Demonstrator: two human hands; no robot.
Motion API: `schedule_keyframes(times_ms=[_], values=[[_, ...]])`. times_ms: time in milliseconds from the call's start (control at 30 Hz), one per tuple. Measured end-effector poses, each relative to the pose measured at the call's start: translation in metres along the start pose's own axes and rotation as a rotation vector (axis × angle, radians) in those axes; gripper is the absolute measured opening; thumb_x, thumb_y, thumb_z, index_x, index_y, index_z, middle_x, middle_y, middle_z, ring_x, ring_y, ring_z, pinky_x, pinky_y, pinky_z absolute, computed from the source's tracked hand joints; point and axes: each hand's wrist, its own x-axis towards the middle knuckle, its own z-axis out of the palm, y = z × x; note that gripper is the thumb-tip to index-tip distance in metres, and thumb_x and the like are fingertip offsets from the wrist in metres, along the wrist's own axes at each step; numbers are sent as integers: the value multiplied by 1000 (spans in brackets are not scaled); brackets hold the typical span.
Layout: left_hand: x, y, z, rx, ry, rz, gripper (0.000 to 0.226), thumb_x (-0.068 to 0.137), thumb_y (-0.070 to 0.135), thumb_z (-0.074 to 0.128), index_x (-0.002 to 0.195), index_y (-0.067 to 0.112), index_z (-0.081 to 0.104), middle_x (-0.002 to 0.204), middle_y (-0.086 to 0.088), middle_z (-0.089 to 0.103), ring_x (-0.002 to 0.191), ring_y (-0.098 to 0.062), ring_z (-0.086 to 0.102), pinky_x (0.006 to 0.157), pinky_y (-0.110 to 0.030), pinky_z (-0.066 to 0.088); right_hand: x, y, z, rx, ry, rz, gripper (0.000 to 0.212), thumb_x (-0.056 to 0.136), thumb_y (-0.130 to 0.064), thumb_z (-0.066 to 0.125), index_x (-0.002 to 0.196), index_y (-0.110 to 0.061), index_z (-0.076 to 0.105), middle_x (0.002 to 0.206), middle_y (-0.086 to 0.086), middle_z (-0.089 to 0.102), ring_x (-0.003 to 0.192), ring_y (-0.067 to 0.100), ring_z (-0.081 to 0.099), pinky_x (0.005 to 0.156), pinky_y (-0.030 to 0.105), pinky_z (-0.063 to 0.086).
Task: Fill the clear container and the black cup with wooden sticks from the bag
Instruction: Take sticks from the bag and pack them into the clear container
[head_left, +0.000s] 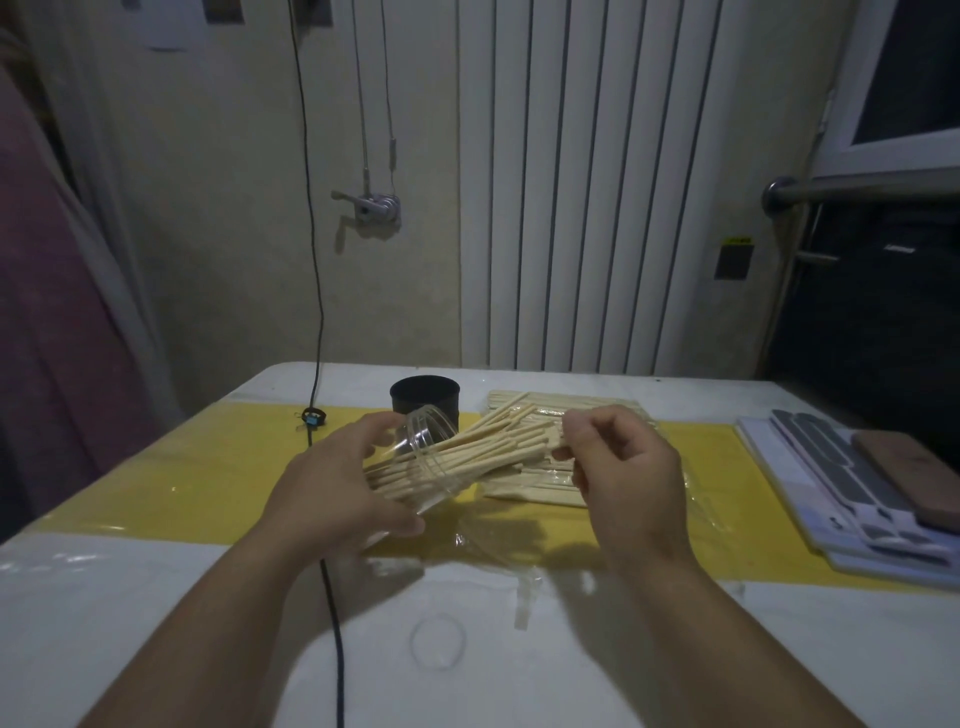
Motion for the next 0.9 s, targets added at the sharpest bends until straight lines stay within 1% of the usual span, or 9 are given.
schedule_keyframes(times_ms=[133,267,367,500,567,600,667,733,900], values=[[-1,1,0,-15,8,-5,104,42,35,94,134,49,48,113,24,55,115,-7,54,91,-38,49,0,-4,1,47,-74,25,12,81,-9,76,75,-18,73,62,-9,67,59,0,58,57,10,45],[-1,1,0,-27,4,-9,102,42,36,94,132,50,48,115,23,55,113,-7,55,91,-39,50,9,8,-8,8,-8,71,20,93,-16,66,73,-16,65,56,-8,51,53,10,43,53,27,36],[0,0,0,-63,3,-16,98,33,46,86,121,58,46,117,24,57,112,-6,55,90,-38,50,14,14,-14,-261,-90,80,21,90,-14,62,70,-13,61,59,-1,55,56,16,47,56,33,40],[1,0,0,-85,12,-22,99,29,50,83,119,61,43,120,21,58,112,-6,56,90,-38,51,11,32,-16,-830,-423,150,14,87,-23,55,80,-23,67,83,-8,69,82,14,63,77,33,53],[0,0,0,-90,12,-26,100,31,49,85,121,60,43,121,21,58,113,-7,56,91,-40,51,8,45,-15,-994,-557,181,27,89,-27,52,111,-29,68,115,-8,64,110,17,59,94,31,47],[0,0,0,-93,10,-27,100,33,47,87,122,59,44,121,20,58,113,-8,56,91,-40,51,8,52,-14,-1052,-610,174,38,91,-29,51,128,-29,60,130,-5,56,124,20,52,102,33,42],[0,-1,0,-95,12,-27,101,36,42,91,124,57,44,122,19,58,112,-9,56,90,-40,51,9,61,-14,-1106,-663,146,51,95,-29,47,146,-27,42,148,-4,41,138,22,38,111,36,32],[0,-2,0,-96,18,-28,100,38,40,93,125,55,45,122,19,58,112,-9,56,89,-39,51,12,67,-15,-1129,-675,135,51,97,-28,44,148,-27,36,151,-5,37,140,21,34,113,36,29],[0,-2,0,-93,19,-31,97,42,36,95,120,59,42,118,21,57,112,-7,55,90,-38,50,16,77,-12,-1207,-637,87,36,100,-38,41,134,-31,49,140,-6,44,132,22,37,106,39,28]])
